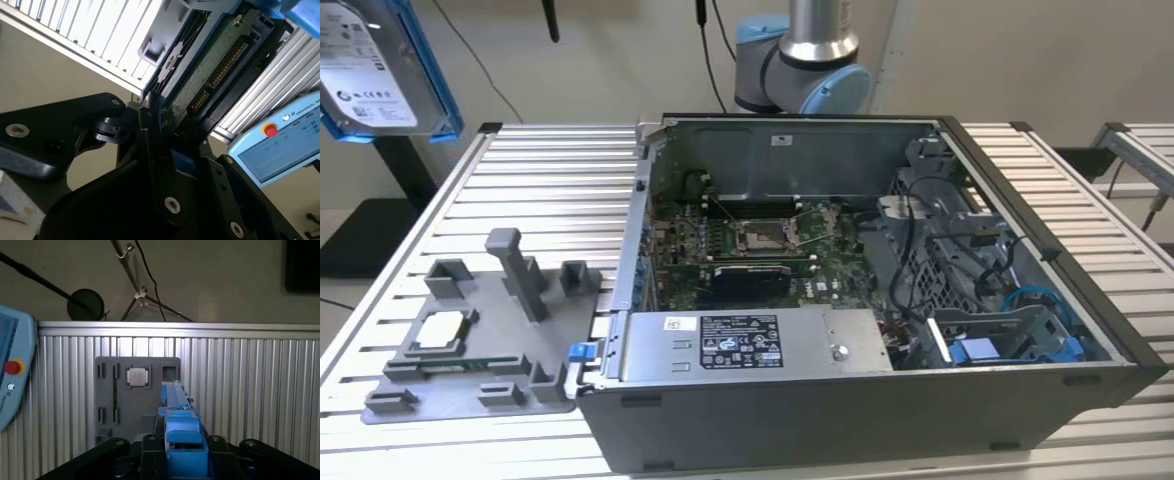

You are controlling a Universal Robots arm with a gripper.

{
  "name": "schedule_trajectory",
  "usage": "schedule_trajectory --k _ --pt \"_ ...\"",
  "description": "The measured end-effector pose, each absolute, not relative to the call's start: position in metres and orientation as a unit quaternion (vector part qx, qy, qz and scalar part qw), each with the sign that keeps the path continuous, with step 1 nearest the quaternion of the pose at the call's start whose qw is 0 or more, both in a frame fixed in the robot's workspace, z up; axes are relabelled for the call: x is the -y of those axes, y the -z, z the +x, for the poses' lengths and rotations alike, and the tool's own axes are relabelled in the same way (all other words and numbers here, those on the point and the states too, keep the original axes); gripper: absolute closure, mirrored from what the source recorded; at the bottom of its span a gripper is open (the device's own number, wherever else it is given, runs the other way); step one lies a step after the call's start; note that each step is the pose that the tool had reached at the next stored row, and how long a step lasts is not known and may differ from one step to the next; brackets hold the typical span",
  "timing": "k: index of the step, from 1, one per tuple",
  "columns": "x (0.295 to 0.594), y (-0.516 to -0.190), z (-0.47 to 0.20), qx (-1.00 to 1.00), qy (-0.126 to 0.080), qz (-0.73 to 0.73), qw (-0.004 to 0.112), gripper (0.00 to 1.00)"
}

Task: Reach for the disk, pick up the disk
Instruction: 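Pick up the disk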

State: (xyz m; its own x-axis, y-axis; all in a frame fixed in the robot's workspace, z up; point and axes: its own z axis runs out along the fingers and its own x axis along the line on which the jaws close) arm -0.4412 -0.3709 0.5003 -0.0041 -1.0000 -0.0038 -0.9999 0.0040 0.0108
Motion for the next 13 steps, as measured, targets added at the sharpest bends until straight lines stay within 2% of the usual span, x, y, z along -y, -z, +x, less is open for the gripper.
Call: schedule_trajectory --k 13 --pt "0.371 -0.521 -0.441 0.709 0.005 0.706 0.003 1.00"
